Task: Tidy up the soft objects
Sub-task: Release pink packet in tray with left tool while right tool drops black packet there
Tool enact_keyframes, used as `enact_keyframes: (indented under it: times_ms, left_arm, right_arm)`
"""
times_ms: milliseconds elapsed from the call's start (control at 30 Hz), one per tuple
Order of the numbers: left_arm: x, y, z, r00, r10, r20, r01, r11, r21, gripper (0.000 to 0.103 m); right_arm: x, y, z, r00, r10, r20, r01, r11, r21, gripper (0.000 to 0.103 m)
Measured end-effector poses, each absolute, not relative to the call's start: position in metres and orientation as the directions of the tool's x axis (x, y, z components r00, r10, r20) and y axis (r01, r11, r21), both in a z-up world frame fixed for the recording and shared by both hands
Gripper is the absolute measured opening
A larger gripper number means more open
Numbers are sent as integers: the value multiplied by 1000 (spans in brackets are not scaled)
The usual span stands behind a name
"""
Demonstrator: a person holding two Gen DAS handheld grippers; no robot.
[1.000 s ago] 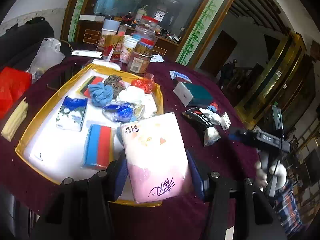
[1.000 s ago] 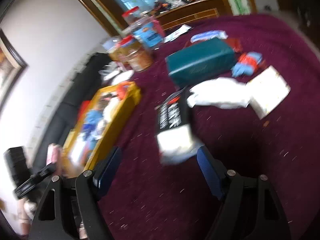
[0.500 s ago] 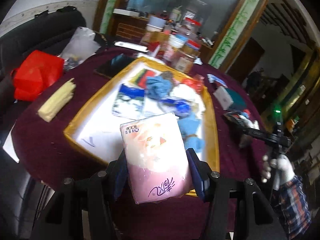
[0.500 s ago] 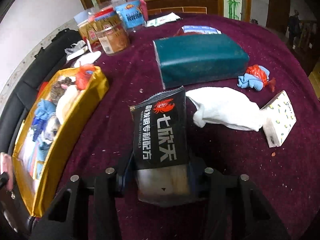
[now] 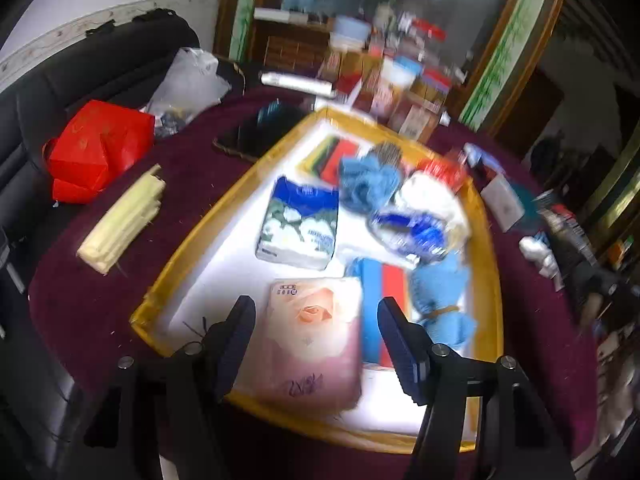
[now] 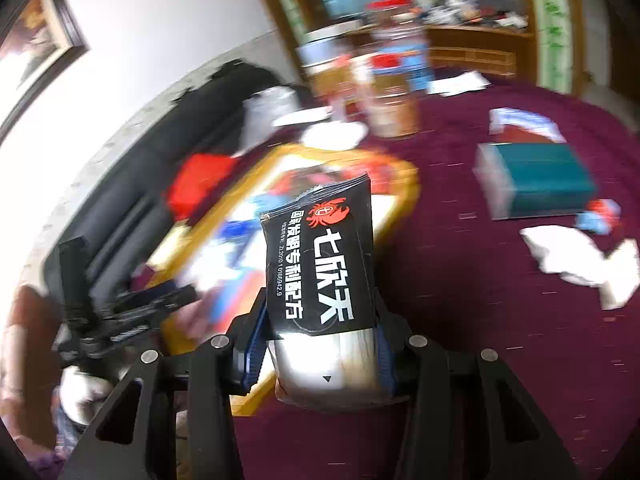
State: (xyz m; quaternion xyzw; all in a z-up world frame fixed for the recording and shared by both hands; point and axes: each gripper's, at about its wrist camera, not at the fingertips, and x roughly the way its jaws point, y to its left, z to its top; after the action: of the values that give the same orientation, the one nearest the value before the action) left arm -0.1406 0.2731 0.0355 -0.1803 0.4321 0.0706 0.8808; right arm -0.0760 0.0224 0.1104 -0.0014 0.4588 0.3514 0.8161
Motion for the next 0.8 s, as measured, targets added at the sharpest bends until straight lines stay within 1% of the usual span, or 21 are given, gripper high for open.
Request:
enact_keyframes:
  times_ms: [100, 133, 233, 333, 433, 467, 533, 567, 600, 633, 667, 700, 800]
  left_arm:
    - [-160, 278, 49, 676, -26, -736, -289, 909, -298, 73]
    - [-166, 281, 53, 690, -16, -723, -298, 905, -304, 74]
    - [-185, 291, 68, 733, 32, -679, -336, 886, -321, 76]
    - [-200, 299, 80, 761, 80, -644, -361, 877, -318, 77]
    - [-207, 298, 87, 774, 107, -624, -360, 885, -295, 78]
    - [-210, 296, 89, 778, 117, -617, -357, 891, -281, 79]
    - [-213, 292, 92, 784, 133, -606, -352, 900, -257, 80]
    - [-214, 291, 93, 786, 143, -602, -351, 904, -244, 81]
    - [-214, 289, 93, 787, 150, -599, -351, 907, -233, 81]
    - [-214, 287, 93, 786, 158, -597, -352, 909, -223, 82]
    - [-212, 287, 92, 785, 158, -598, -351, 910, -220, 82]
    - [-211, 286, 90, 784, 155, -602, -351, 910, -222, 82]
    - [-209, 283, 87, 773, 160, -614, -356, 910, -212, 82]
  right_arm:
    - [-91, 61, 100, 198, 643, -740, -608, 672, 421, 45]
    - [-95, 69, 96, 176, 647, -742, -615, 661, 430, 45]
    - [-108, 101, 75, 96, 638, -764, -629, 634, 451, 45]
    - [-107, 117, 50, 53, 607, -793, -607, 650, 457, 45]
    - [-95, 118, 36, 83, 567, -819, -575, 699, 426, 45]
    - [-93, 117, 38, 124, 542, -831, -572, 723, 387, 45]
    - [-92, 118, 46, 269, 436, -859, -576, 787, 220, 45]
    - [-91, 120, 48, 304, 410, -860, -581, 795, 174, 45]
    - [-91, 121, 48, 304, 410, -860, -586, 792, 171, 46]
    - [-91, 121, 48, 285, 430, -857, -592, 782, 196, 46]
    - [-92, 121, 47, 269, 455, -849, -596, 771, 224, 48]
    - [-96, 120, 47, 265, 467, -844, -597, 766, 237, 53]
    - [-105, 115, 50, 292, 496, -818, -611, 755, 240, 61]
